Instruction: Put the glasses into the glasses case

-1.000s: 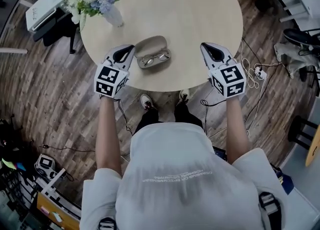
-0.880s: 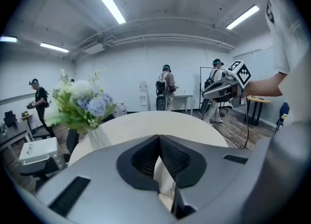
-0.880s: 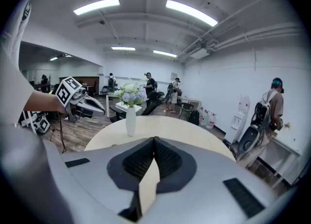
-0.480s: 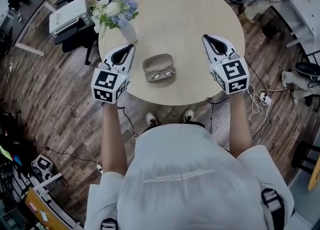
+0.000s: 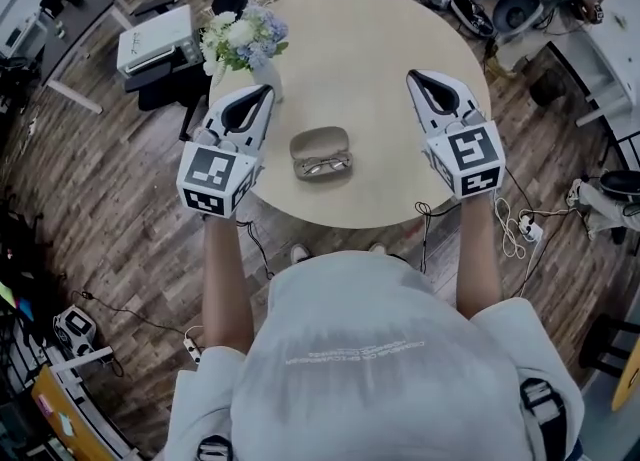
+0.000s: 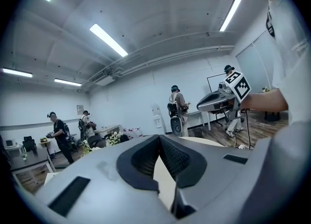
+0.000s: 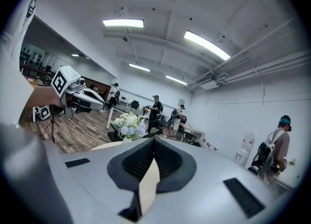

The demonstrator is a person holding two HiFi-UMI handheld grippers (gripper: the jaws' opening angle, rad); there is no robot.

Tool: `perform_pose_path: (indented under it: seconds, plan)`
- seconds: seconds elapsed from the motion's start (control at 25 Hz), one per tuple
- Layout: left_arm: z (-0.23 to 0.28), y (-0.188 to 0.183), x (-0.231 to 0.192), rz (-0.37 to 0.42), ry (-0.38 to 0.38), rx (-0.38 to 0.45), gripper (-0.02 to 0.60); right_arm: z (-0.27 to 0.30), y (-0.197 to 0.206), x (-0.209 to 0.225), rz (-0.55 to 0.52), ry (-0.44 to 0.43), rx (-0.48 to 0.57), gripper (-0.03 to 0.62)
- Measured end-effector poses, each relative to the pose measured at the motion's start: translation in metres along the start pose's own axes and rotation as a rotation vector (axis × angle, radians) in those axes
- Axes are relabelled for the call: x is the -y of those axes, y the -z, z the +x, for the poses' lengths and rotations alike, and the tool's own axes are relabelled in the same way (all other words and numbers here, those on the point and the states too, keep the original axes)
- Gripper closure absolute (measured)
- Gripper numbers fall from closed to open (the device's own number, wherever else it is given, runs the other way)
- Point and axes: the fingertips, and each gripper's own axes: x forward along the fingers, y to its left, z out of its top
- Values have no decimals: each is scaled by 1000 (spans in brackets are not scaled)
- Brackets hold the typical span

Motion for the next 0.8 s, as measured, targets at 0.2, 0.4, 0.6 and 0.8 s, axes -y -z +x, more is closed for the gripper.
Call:
perform_pose_path:
  seconds: [0.2, 0.4, 0.6, 0.8]
  plan:
    - [-7, -14, 5, 32, -20, 17, 568, -4, -10, -2, -15, -15, 32, 592]
    - [-12, -25, 9, 53, -43, 27, 568, -9, -16, -4, -28, -31, 48, 592]
    - [-15, -34, 18, 80, -55, 33, 567, -12, -18, -8, -42, -45, 52, 592]
    - [-16, -38, 24, 109, -40, 18, 567, -10, -19, -13, -47, -56, 47, 592]
